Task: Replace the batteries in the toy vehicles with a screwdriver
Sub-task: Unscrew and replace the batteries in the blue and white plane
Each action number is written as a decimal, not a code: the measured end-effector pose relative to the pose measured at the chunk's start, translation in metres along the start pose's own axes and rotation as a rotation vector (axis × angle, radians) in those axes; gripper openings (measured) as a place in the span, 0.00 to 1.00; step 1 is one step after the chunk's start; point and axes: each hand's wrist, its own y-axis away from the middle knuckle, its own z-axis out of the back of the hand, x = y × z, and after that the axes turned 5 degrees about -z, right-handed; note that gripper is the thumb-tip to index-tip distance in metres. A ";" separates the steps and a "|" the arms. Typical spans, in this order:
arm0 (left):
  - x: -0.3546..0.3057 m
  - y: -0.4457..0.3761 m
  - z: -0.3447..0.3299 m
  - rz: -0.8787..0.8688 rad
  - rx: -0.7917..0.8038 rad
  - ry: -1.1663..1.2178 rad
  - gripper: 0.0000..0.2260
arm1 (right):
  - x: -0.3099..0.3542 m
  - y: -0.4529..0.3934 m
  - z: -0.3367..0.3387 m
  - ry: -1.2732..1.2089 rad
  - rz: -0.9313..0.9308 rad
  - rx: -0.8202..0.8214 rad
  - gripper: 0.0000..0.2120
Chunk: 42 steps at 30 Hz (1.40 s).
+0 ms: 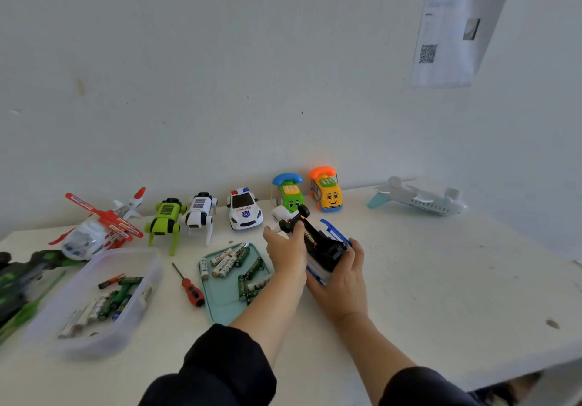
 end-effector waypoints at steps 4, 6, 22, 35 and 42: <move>0.002 -0.004 -0.002 0.028 0.114 0.035 0.33 | 0.000 -0.002 -0.001 -0.011 0.005 -0.027 0.39; 0.002 -0.007 0.000 0.016 0.136 0.042 0.32 | 0.002 0.000 -0.001 0.012 0.047 -0.047 0.39; -0.005 -0.016 0.009 0.100 0.263 0.094 0.20 | 0.002 0.000 -0.001 0.127 0.123 -0.078 0.41; -0.041 -0.056 0.092 -0.222 0.464 -1.003 0.13 | -0.009 -0.007 -0.008 0.361 0.279 -0.206 0.40; -0.007 -0.044 0.099 -0.444 0.512 -1.469 0.16 | -0.008 -0.007 -0.005 0.136 0.298 -0.176 0.43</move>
